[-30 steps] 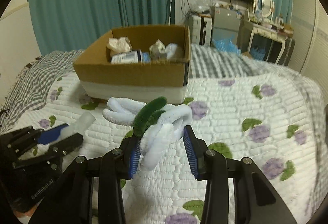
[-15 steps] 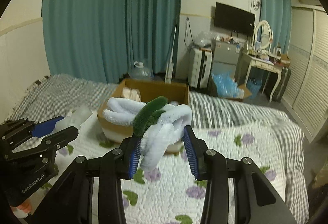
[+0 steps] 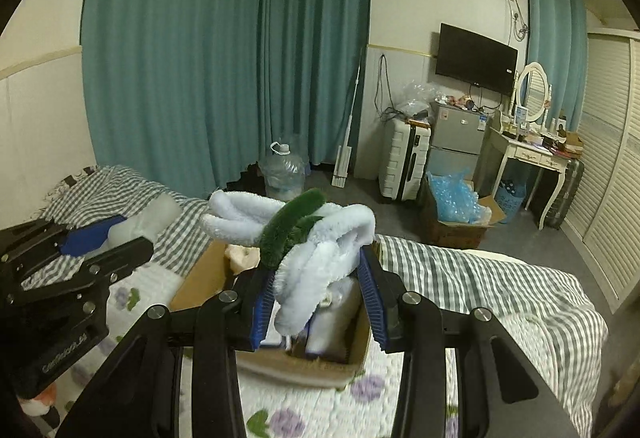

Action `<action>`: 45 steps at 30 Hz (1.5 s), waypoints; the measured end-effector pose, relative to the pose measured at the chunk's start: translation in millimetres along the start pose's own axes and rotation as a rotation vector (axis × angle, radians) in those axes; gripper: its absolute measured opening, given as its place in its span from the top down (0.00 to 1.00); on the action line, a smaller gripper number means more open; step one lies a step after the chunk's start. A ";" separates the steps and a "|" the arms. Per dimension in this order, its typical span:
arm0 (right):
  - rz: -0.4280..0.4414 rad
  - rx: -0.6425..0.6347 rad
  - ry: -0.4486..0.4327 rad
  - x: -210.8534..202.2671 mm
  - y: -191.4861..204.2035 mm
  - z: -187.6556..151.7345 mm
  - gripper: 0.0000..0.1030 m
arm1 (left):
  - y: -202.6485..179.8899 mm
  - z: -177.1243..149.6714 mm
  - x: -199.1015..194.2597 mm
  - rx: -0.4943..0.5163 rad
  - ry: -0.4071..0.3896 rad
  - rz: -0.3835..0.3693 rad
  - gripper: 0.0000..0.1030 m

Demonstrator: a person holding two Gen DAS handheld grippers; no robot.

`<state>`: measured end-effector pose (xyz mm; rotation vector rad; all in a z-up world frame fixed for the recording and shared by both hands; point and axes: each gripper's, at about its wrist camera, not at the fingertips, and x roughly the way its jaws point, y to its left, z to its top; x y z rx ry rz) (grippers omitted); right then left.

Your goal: Organize soft objects

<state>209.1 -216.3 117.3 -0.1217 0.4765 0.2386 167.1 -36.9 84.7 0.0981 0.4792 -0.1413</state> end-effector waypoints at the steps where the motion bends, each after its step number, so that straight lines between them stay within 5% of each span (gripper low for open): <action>1: 0.000 0.000 0.005 7.7 -1.9 0.9 0.62 | 0.2 3.6 13.7 0.007 0.005 0.007 0.73; 13: 0.039 0.031 0.109 134.0 -29.8 -6.8 0.62 | -3.5 3.1 145.2 0.023 0.122 -0.010 0.69; 19: 0.080 0.056 0.145 166.1 -38.2 -19.0 0.60 | -3.1 -2.3 162.2 0.036 0.140 -0.064 0.67; 22: 0.107 0.084 0.161 173.2 -42.0 -21.7 0.55 | -4.6 -2.0 159.6 0.047 0.132 -0.048 0.56; 26: 0.107 0.096 0.159 170.2 -44.2 -21.0 0.34 | -3.4 1.0 156.1 0.029 0.137 -0.051 0.33; 29: 0.103 0.124 0.140 154.3 -50.6 -16.5 0.22 | 0.0 4.0 146.0 0.015 0.119 -0.042 0.30; 37: 0.037 0.135 0.046 65.8 -59.0 20.8 0.21 | 0.8 36.9 78.7 0.011 0.036 -0.006 0.30; 41: 0.008 0.094 -0.041 -7.4 -52.9 49.9 0.12 | 3.9 63.7 8.6 -0.017 -0.092 -0.026 0.15; 45: -0.012 0.084 -0.133 -87.5 -45.8 72.2 0.04 | 12.9 85.8 -70.2 -0.061 -0.235 -0.007 0.12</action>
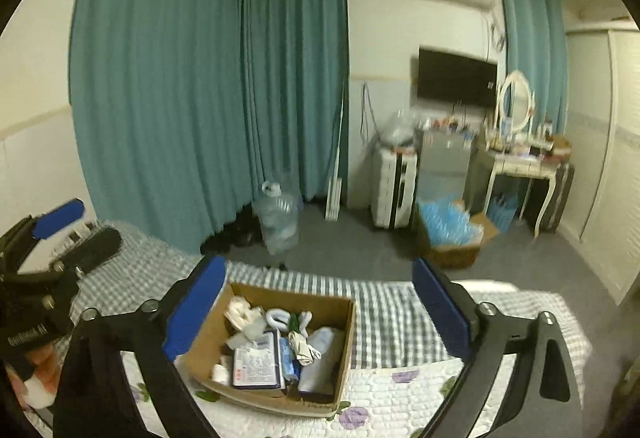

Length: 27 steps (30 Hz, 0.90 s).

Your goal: Organize soft objects

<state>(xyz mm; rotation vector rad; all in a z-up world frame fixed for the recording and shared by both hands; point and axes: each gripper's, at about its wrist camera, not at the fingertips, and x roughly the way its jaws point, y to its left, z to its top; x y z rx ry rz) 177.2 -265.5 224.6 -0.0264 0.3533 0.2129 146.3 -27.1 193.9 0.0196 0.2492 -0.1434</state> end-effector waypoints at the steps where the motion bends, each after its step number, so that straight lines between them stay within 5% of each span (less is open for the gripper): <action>1: -0.004 -0.003 -0.016 -14.9 2.8 5.2 0.01 | 2.4 9.0 -17.5 -0.006 -0.032 0.021 0.09; 6: -0.076 -0.038 -0.108 -95.7 19.9 18.3 0.01 | 12.1 31.0 -89.8 -0.025 -0.137 0.046 0.06; 14: -0.011 -0.016 -0.212 -156.8 34.1 -6.2 0.01 | 18.6 12.9 -147.2 0.026 -0.213 0.074 0.04; 21: -0.022 -0.031 -0.254 -142.0 46.6 -63.8 0.00 | 12.6 -38.5 -128.1 0.039 -0.205 0.110 0.03; 27: -0.031 -0.008 -0.190 -88.6 47.8 -117.5 0.00 | 3.7 -104.1 -87.6 0.051 -0.125 0.138 0.03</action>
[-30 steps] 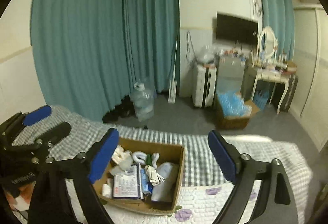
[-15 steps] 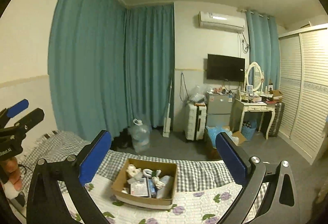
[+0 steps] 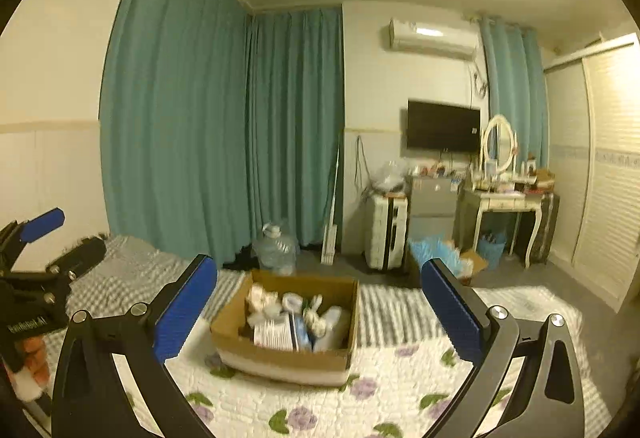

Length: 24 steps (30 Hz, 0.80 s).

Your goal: Organize soft objects

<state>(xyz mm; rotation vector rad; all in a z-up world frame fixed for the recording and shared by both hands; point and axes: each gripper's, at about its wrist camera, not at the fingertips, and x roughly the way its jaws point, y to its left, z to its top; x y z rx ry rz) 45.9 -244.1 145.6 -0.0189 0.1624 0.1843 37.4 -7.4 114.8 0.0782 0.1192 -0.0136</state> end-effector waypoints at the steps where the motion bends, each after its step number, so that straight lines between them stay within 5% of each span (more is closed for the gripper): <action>1: -0.006 0.002 0.009 6.3 -0.4 -10.3 0.00 | -1.9 -12.0 1.8 0.009 0.015 0.012 0.03; 9: 0.000 0.045 0.184 58.9 -13.4 -89.9 0.00 | -15.7 -87.8 34.4 -0.005 0.146 0.015 0.03; 24: -0.006 0.047 0.198 57.6 -9.1 -90.4 0.00 | -5.9 -92.6 34.8 -0.037 0.164 0.034 0.03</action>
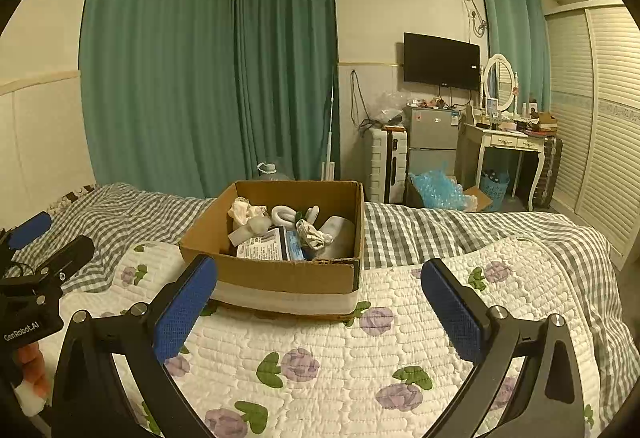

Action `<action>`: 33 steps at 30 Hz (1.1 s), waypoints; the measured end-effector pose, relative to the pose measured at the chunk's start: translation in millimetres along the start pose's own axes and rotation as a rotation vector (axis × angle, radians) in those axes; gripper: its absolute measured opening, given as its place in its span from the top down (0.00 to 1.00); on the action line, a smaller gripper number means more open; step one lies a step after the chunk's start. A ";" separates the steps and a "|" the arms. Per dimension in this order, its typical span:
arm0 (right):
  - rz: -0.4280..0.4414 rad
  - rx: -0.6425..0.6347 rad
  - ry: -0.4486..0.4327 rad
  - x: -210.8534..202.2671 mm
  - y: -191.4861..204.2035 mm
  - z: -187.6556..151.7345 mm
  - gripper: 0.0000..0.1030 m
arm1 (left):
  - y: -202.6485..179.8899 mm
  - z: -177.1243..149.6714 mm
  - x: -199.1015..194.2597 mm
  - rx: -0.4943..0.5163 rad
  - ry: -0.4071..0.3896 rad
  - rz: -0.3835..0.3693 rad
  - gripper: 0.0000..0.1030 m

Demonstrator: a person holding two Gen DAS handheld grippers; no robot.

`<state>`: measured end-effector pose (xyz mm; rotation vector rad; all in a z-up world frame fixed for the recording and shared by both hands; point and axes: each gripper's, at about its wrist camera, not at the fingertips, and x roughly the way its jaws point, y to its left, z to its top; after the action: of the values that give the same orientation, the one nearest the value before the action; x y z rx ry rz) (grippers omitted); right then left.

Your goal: Organize soft objects

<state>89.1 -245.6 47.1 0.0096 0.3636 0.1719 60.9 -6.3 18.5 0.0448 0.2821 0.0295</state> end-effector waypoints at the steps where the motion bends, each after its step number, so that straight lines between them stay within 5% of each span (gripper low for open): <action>1: 0.000 0.000 0.001 -0.7 0.3 0.3 0.00 | 0.7 0.1 -0.8 -0.003 -0.001 0.001 0.03; 33: 0.010 -0.022 0.011 -0.9 8.0 -2.4 0.00 | -0.1 -2.5 -4.8 -0.019 0.010 0.004 0.03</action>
<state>86.0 -237.9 45.5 -0.0110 0.3724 0.1856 55.6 -6.5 17.4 0.0259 0.2921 0.0366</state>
